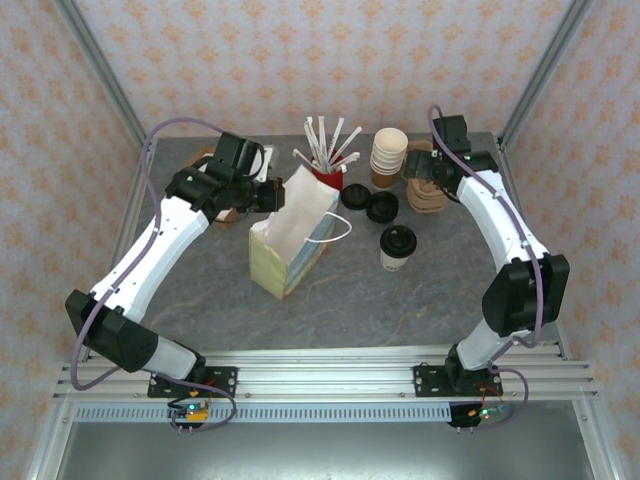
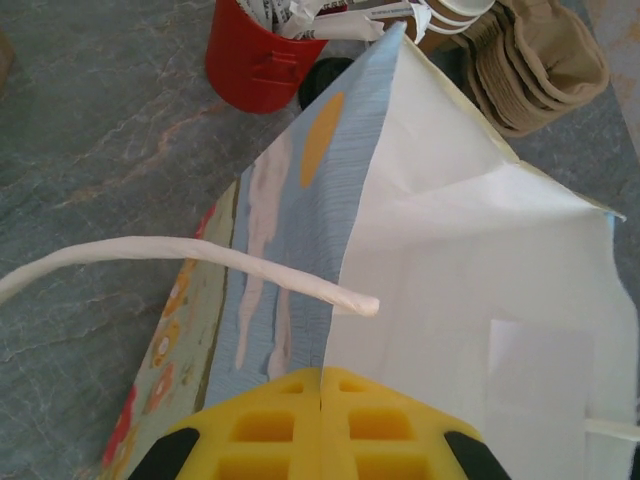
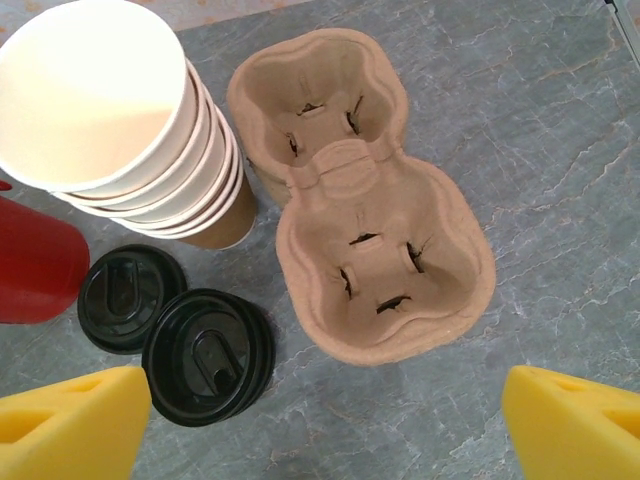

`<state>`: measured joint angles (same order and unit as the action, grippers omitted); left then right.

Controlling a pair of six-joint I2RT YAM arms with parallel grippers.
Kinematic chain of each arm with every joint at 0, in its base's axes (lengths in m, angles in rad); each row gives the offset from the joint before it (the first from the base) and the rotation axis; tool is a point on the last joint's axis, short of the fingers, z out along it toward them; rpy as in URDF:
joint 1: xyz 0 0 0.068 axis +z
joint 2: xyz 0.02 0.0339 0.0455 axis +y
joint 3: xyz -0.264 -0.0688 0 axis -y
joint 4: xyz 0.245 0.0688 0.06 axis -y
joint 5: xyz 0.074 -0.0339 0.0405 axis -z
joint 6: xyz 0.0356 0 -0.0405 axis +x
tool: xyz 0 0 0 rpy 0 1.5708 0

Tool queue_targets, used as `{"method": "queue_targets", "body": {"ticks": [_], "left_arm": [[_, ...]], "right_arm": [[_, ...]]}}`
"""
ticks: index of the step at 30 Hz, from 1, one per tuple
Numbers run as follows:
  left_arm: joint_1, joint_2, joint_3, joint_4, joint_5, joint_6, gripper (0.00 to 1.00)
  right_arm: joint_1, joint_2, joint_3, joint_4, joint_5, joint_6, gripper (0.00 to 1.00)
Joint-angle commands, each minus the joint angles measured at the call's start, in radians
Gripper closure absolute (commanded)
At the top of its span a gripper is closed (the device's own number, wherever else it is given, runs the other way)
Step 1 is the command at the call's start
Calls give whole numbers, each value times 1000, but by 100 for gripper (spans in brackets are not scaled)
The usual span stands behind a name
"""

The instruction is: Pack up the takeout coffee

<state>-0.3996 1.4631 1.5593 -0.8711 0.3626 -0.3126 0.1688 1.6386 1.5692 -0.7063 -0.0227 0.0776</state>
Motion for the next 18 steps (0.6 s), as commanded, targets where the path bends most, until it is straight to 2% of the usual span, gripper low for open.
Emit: {"method": "queue_targets", "body": {"ticks": [1, 7, 15, 18], "left_arm": [[-8, 8, 21, 11, 13, 7, 100], [-8, 10, 9, 79, 42, -86, 100], [-10, -75, -94, 241, 74, -359, 100], [-10, -105, -158, 291, 70, -455, 99]], "right_arm": [[-4, 24, 51, -27, 3, -23, 9], [-11, 85, 116, -54, -3, -30, 12], [-17, 146, 181, -92, 20, -42, 17], [-43, 177, 215, -111, -10, -42, 22]]}}
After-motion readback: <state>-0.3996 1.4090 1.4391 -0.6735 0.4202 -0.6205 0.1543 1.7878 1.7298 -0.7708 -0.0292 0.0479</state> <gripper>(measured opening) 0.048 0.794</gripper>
